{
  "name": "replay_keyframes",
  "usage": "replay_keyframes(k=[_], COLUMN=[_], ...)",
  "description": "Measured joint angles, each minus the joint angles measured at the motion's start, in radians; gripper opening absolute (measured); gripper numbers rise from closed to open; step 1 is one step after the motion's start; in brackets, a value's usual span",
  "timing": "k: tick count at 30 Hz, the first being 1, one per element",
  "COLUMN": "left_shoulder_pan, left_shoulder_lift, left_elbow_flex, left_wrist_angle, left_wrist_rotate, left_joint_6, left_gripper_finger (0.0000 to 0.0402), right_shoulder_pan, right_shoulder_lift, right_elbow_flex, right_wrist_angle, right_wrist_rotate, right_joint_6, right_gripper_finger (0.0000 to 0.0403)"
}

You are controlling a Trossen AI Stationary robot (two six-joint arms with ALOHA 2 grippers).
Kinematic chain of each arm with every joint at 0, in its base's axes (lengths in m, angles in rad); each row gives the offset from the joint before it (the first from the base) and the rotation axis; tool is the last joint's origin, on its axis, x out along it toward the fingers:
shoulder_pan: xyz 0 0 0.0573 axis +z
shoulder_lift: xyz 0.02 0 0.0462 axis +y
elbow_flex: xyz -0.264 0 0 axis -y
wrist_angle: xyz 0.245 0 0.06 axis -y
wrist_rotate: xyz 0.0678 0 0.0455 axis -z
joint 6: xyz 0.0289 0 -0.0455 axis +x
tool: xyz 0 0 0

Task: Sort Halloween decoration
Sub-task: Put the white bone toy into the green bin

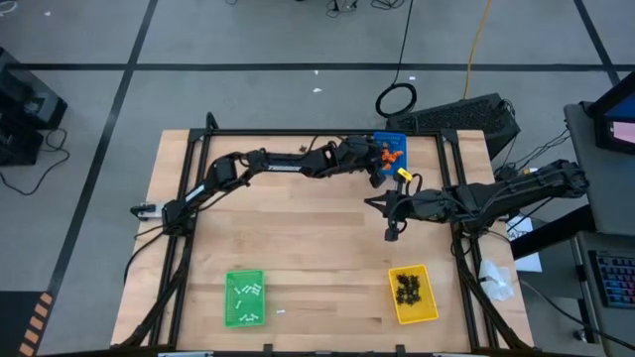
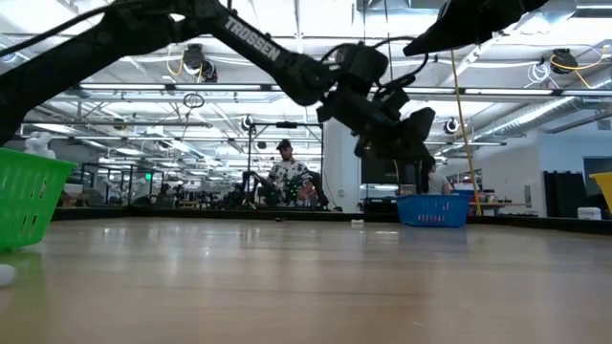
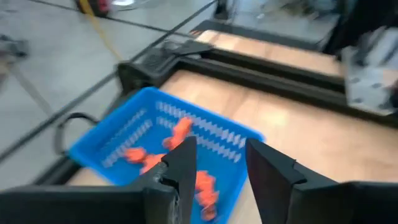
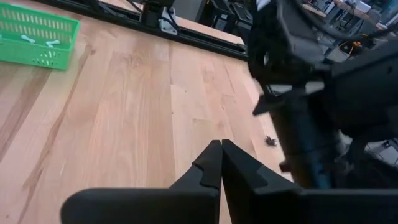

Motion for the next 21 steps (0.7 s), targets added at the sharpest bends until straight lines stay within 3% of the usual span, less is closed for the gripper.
replay_keyframes(k=[4,8,16,21], left_shoulder_pan=[-0.021,-0.036,-0.091,-0.133], left_shoulder_lift=[-0.016,-0.016,-0.016,-0.016], left_elbow_flex=[-0.010,-0.012,-0.014,-0.167], left_wrist_angle=[-0.040,-0.047,-0.021,0.328], left_wrist_rotate=[-0.124,-0.125,-0.084,-0.043], left_joint_6=[0.067,0.070,0.048,0.023], left_gripper_finger=[0.0085,0.0012,0.0001,0.0000], right_shoulder_pan=[0.000,0.012,0.045,0.045], right_shoulder_lift=[0.000,0.000,0.000,0.000], right_elbow_flex=[0.000,0.000,0.000,0.000], right_wrist_angle=[-0.007,-0.026,-0.037,-0.028], right_wrist_rotate=[0.000,0.000,0.002,0.002], right_joint_6=[0.000,0.016,0.018,0.013], right_gripper_finger=[0.0000,0.0000,0.0000,0.0000])
